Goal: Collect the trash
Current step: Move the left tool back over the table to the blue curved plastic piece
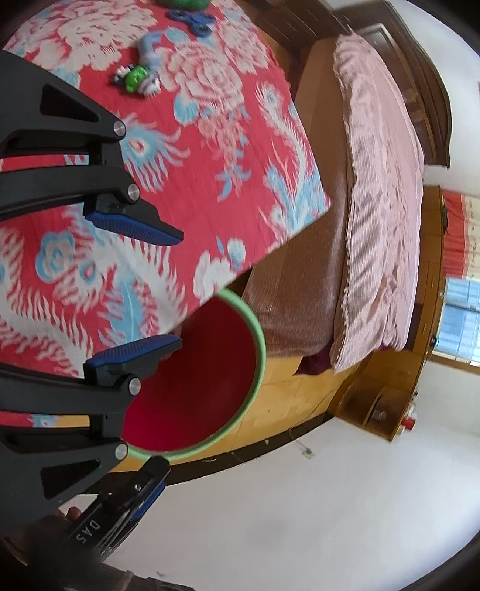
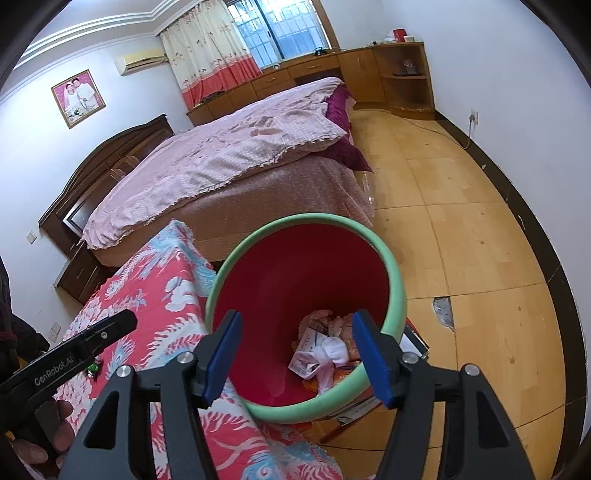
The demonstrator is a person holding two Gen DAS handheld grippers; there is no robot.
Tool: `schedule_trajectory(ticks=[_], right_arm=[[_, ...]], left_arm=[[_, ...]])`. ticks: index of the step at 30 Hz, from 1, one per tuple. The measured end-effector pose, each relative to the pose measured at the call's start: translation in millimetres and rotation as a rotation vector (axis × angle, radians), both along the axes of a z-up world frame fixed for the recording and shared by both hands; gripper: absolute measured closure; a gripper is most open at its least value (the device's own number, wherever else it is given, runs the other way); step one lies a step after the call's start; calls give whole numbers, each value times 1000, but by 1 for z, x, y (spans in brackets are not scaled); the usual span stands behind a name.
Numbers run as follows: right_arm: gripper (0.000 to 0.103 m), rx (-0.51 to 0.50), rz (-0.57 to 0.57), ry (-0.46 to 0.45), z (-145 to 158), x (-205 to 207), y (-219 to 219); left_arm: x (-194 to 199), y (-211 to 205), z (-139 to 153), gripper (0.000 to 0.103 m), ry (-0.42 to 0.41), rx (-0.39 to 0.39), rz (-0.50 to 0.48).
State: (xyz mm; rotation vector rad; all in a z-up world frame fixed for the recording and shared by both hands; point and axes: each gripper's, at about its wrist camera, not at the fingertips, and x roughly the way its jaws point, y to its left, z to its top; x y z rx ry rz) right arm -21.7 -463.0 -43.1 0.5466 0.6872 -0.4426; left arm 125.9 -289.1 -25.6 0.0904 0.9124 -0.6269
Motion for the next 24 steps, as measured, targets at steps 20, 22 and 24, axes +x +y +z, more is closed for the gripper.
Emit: schedule_trajectory(ticks=[20, 22, 24], right_arm=[[37, -5, 92, 0, 5, 19, 40], [37, -5, 98, 4, 4, 21, 43], [37, -3, 103, 9, 2, 23, 44]], left_arm=[[41, 132, -8, 53, 38, 2, 359], [47, 143, -11, 53, 46, 1, 398], [52, 154, -15, 53, 50, 6, 447]])
